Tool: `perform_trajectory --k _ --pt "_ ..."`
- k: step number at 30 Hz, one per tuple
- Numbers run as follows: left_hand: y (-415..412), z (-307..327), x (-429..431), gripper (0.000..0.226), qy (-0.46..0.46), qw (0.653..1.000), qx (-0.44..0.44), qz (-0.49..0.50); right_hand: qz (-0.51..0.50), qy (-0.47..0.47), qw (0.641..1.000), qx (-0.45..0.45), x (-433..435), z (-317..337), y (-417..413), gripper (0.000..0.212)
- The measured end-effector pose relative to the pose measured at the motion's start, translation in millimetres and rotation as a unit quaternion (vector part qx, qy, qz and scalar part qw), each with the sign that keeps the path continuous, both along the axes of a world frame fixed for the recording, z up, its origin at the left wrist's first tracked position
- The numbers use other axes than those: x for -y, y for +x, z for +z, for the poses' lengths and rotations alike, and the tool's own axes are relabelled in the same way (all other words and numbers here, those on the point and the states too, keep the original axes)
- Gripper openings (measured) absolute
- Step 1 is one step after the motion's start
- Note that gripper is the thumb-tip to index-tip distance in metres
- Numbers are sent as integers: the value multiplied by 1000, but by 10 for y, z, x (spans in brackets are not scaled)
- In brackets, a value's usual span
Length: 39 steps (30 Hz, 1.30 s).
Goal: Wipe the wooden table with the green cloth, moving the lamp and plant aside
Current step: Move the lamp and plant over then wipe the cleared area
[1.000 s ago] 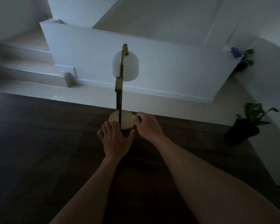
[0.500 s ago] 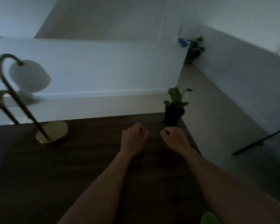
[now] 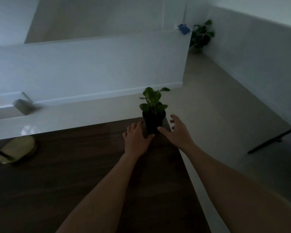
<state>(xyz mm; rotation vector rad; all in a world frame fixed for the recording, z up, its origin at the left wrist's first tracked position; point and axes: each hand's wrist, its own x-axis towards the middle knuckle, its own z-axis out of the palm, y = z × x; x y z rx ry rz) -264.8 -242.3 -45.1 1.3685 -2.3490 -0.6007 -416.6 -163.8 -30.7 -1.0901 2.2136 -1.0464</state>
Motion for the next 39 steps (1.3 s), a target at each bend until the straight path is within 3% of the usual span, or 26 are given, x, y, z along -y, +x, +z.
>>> perform_trajectory --k 5,10,15,20,29,39 --pt "-164 -93 57 73 4 1000 -9 24 44 -16 999 19 158 -4 -47 81" --pt "-216 -107 45 54 -6 996 -64 61 51 -39 996 66 283 5 -25 71" --pt "-34 -23 36 63 -11 990 -107 90 56 -53 993 94 369 139 123 70" --pt "500 117 113 61 -24 986 -111 124 109 -54 988 97 473 419 594 69" --pt "2073 110 265 60 -42 981 -39 185 224 -17 968 113 770 488 2054 60" --pt "3289 -98 558 62 1 979 -56 194 214 7 969 118 1197 210 3302 69"
